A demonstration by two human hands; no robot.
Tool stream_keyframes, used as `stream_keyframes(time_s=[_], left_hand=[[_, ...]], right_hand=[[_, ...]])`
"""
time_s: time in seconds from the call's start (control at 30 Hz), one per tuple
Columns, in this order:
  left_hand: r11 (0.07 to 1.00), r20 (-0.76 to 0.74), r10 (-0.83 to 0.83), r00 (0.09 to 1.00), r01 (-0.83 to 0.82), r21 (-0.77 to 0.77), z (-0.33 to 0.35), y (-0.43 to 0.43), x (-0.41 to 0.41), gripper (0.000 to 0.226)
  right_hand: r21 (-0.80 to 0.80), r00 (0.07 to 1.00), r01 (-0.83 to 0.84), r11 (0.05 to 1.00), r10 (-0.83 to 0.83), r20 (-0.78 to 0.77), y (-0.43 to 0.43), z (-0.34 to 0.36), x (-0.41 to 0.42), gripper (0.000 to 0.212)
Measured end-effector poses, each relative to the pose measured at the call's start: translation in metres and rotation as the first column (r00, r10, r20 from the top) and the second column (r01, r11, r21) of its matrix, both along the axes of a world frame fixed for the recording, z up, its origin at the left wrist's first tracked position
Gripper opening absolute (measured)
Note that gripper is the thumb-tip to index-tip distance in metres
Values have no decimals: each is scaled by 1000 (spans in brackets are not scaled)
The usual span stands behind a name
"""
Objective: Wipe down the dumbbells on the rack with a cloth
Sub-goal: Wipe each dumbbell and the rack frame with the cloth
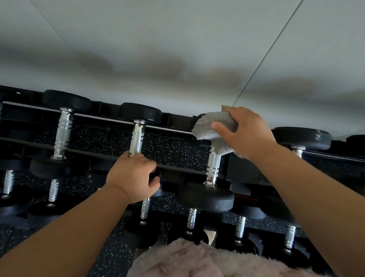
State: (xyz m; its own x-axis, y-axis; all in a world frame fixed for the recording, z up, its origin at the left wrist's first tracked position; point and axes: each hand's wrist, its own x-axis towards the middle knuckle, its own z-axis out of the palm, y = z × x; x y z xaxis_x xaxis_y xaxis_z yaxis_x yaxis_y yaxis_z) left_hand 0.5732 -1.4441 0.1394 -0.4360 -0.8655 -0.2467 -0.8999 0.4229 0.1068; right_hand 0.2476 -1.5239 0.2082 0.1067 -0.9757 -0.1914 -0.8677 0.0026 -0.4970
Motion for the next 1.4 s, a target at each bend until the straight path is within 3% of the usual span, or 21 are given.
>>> stream_keyframes(time_s=[0.1, 0.23, 0.37, 0.43, 0.53, 0.63, 0.73, 0.83, 0.93, 1.07, 1.23, 1.4], left_hand=[[1000, 2, 7, 1000, -6, -4, 0, 0, 0, 32], [1000, -6, 0, 1000, 0, -9, 0, 0, -1, 29], [1000, -11, -6, 1000, 6, -18, 1, 2, -2, 27], [1000, -1, -7, 1000, 7, -16, 1, 2, -2, 28], [1000, -7, -4, 1000, 4, -14, 2, 1, -2, 28], [1000, -5, 5, 1000, -5, -9, 1, 1, -3, 27], [1000, -1, 15, 1000, -15, -4, 0, 1, -2, 29], [1000, 5, 10, 1000, -10, -7, 1, 2, -3, 30], [1000, 2, 12, 1000, -12, -5, 2, 1, -3, 30], [1000, -7, 15, 1000, -15, -8, 3, 2, -4, 28], [1000, -11, 6, 1000, -6, 2, 5, 1, -5, 27], [1000, -17, 14, 1000, -14, -3, 4, 2, -4, 28]], right_hand=[[-17, 992, -78, 997, 76, -105, -8, 4, 12, 53], [214, 892, -175, 961, 246, -379, -44, 22, 44, 59], [510, 761, -299, 806, 524, -382, -67, 38, 65, 39], [545, 778, -277, 792, 518, -356, -70, 44, 70, 48], [492, 862, -193, 849, 386, -329, -68, 34, 65, 51], [140, 951, -71, 988, 109, -288, -39, 19, 44, 68], [-116, 967, -156, 981, 128, -218, 1, -1, 21, 64], [-181, 970, -191, 965, 157, -187, 14, -12, 11, 57], [-137, 921, -253, 958, 194, -338, -7, -3, 27, 49], [124, 800, -365, 923, 379, -464, -50, 5, 55, 47], [253, 763, -488, 835, 549, -341, -66, 7, 50, 45], [220, 946, -311, 925, 324, -25, -39, 14, -9, 62]])
